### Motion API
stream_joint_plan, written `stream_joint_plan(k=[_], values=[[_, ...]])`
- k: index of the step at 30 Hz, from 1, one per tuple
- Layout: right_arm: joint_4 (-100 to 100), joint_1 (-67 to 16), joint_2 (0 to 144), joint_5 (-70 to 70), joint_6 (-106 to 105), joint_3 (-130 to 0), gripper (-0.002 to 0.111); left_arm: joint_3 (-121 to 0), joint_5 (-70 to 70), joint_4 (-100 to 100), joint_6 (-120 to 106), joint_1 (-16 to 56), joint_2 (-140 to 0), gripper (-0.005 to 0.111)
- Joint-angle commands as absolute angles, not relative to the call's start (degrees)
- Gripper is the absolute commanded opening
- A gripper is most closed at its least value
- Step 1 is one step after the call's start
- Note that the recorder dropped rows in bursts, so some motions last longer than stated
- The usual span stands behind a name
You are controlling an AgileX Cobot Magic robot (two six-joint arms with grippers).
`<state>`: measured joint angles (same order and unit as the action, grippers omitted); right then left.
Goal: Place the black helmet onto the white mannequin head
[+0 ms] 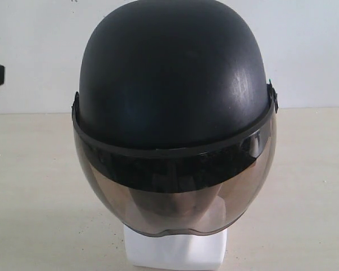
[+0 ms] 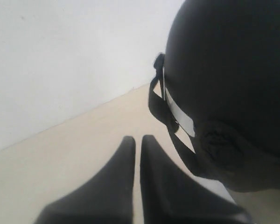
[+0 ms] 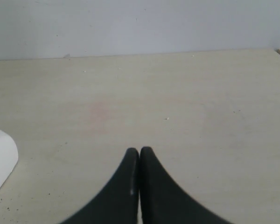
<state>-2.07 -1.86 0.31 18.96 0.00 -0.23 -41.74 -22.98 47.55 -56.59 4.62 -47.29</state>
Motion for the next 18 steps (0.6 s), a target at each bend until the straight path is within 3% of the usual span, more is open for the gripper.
stream_joint_plan(k=[1,10,18], values=[[-2.2,-1.7,0.0,18.7,-0.3,0.0,0.000,-39.4,-16.0,49.2,-57.4,2.1,-40.5,0.004],[-2.2,-1.7,0.0,18.7,-0.3,0.0,0.000,-25.3,-12.2,50.5,-57.4,-5.0,-18.9,0.004],[-2.2,-1.7,0.0,18.7,-0.3,0.0,0.000,-14.1,-12.2,50.5,-55.8,-5.4,-2.7,0.004]])
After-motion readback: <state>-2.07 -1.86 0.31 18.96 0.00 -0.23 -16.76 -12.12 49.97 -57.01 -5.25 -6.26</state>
